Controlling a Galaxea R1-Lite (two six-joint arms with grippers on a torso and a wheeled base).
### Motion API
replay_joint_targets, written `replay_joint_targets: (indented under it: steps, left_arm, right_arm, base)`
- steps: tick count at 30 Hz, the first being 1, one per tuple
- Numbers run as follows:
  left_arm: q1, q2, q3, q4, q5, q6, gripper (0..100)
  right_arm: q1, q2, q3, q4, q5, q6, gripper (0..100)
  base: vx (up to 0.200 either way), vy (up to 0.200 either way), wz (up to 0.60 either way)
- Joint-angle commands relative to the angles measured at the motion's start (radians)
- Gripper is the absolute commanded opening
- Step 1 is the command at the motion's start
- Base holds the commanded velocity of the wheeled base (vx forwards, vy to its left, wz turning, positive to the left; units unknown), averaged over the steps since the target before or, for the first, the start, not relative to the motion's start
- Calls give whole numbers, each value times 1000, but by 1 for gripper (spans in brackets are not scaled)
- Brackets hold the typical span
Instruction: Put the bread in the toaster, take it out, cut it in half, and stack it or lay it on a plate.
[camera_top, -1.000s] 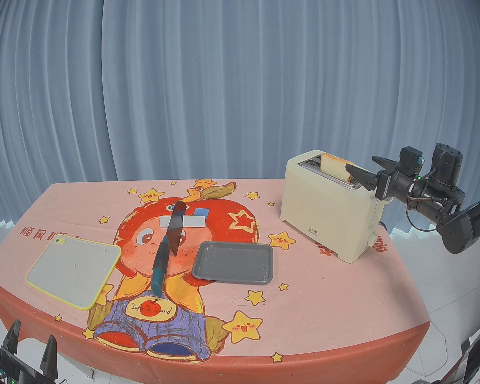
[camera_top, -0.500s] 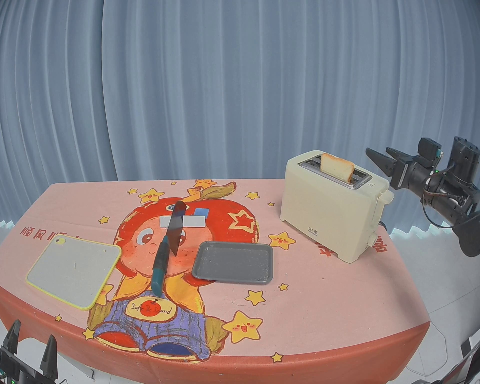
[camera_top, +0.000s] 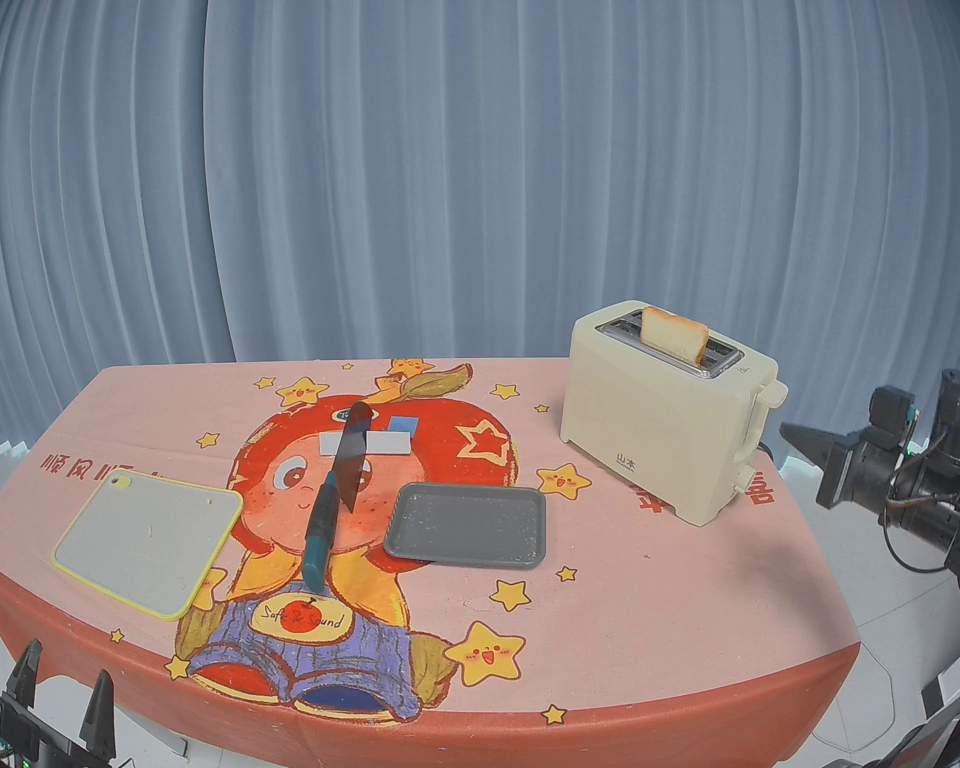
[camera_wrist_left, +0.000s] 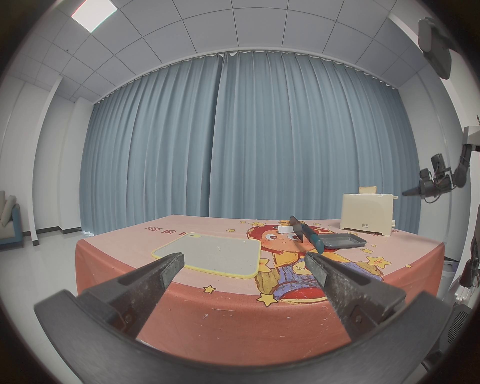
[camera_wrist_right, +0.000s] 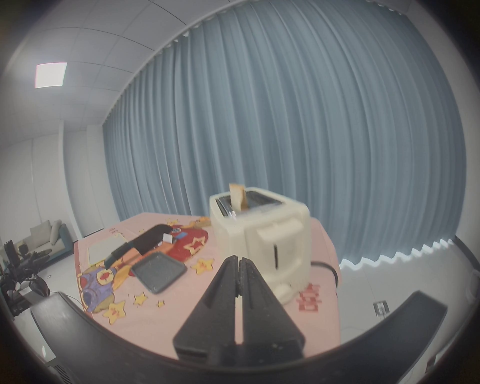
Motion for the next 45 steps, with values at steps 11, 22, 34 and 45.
replay_joint_targets:
  steps: [11,22,34,45]
  left_arm:
    - [1,0,18,-1,1,0,100]
    - [0,0,18,-1,1,-2,100]
    - [0,0,18,-1,1,0,100]
    - [0,0,18,-1,1,0,100]
  right_arm:
    - [-62,68,76,25,-9,5,0]
    - [-60,219,38,20,-9,39,0]
    - [-60,327,21,11,-10,63,0]
    - [-51,353,0,6,-21,65,0]
  base:
    - [0,0,0]
    - [0,0,0]
    - [0,0,0]
    - [0,0,0]
